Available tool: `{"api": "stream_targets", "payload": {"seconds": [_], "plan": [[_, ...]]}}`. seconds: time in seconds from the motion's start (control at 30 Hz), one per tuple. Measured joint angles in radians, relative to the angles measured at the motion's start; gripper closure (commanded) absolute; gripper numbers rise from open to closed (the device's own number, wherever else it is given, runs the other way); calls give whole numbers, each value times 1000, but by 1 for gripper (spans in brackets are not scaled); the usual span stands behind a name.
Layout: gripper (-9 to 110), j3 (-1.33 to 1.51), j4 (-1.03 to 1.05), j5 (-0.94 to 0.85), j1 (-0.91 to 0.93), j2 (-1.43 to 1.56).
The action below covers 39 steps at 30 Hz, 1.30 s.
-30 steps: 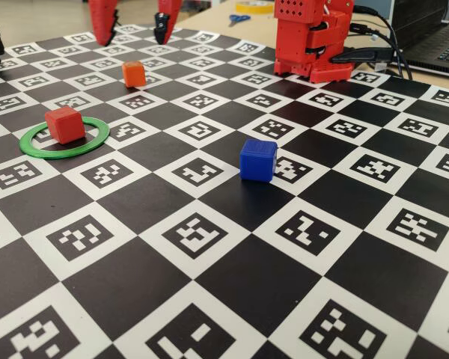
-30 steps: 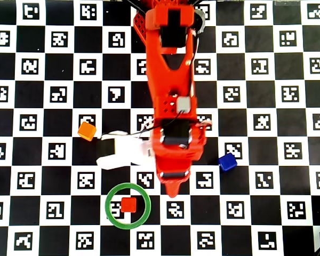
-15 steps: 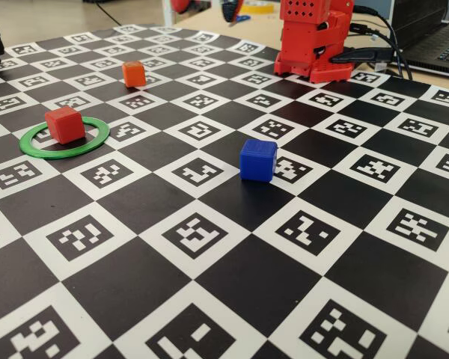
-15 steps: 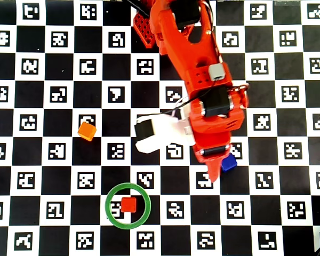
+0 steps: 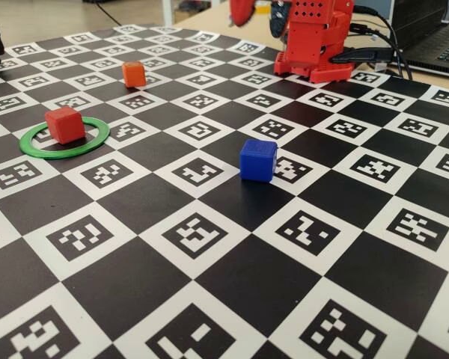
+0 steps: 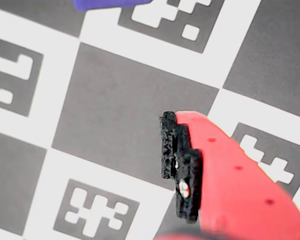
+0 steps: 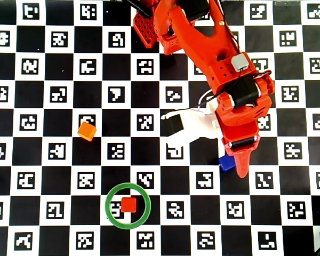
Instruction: Grab the red cube then put it in the green circle then put the blue cube on top and finally the orange cube on top
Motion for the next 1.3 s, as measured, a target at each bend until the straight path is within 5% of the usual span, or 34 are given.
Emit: {"api": "stream_targets", "payload": {"seconds": [1.3], "plan": [[58,242,-408,-109,-6,-235]]}}
